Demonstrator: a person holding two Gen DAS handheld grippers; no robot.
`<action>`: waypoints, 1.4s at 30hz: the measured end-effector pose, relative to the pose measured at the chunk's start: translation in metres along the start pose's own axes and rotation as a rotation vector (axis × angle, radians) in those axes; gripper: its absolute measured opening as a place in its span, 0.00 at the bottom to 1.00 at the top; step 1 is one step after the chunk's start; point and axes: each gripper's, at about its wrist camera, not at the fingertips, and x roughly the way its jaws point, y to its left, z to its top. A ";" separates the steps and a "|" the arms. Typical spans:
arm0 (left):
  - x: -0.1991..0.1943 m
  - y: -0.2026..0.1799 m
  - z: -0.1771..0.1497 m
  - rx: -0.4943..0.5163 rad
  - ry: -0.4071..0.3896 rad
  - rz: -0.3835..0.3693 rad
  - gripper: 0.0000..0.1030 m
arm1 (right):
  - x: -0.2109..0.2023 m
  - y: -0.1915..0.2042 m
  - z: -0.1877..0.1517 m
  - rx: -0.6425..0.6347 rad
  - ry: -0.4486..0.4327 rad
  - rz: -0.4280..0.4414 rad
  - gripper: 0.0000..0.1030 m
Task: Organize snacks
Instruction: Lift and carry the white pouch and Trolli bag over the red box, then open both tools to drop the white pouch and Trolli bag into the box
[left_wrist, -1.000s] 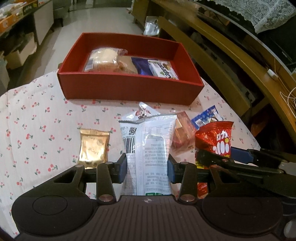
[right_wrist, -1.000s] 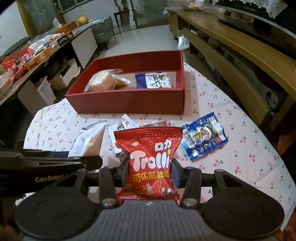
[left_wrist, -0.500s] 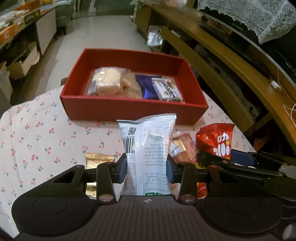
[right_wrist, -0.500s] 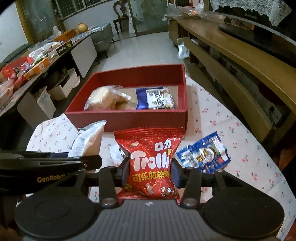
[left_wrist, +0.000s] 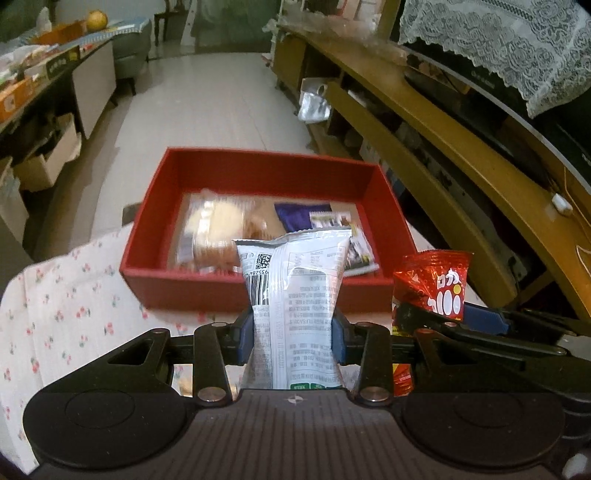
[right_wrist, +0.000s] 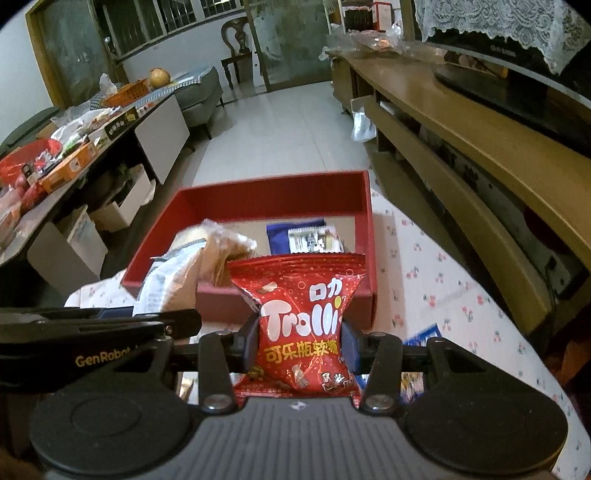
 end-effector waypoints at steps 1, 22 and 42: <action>0.001 0.000 0.004 0.001 -0.005 0.005 0.45 | 0.003 0.000 0.004 -0.001 -0.003 0.000 0.49; 0.072 0.014 0.062 -0.012 -0.028 0.073 0.45 | 0.088 -0.005 0.070 0.008 -0.010 -0.015 0.49; 0.115 0.019 0.069 0.016 -0.040 0.108 0.52 | 0.143 -0.023 0.076 0.054 0.026 -0.018 0.51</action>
